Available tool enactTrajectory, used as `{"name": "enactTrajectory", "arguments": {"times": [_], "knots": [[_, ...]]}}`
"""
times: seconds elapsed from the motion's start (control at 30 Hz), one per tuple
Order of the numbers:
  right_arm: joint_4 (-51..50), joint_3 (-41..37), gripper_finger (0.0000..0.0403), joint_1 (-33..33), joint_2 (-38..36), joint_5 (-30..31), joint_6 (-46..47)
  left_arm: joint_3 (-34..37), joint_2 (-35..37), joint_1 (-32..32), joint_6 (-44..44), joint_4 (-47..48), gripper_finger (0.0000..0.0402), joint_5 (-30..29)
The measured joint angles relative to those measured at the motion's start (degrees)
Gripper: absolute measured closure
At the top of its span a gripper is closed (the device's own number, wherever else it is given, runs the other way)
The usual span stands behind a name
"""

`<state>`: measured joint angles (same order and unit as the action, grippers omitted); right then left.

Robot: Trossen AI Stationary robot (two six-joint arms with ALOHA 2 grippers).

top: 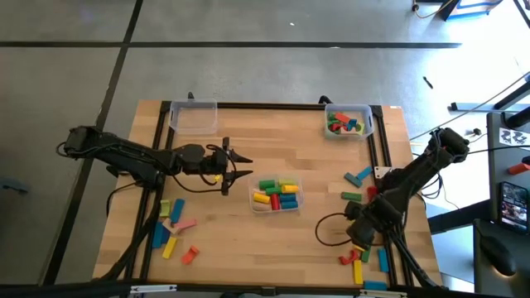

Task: Sort blocks by size
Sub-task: Put the yellow arch block into the top right transparent bin

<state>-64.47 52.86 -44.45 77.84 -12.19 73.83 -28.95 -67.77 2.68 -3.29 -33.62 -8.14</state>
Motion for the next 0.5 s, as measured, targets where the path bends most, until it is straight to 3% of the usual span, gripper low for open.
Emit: {"name": "enactTrajectory", "arguments": {"times": [0.23, 0.5], "knots": [[2.8, -2.3, 0.0127, 0.0, 0.0, -0.9, 0.5, 0.0, 0.0, 0.0, -0.6, 0.0, 0.0247, 0.0], [15.9, -10.4, 0.0127, -0.7, 0.0, -3.2, 2.0, 0.0, 0.0, 0.0, -0.2, 0.0, 0.0247, 0.0]]}}
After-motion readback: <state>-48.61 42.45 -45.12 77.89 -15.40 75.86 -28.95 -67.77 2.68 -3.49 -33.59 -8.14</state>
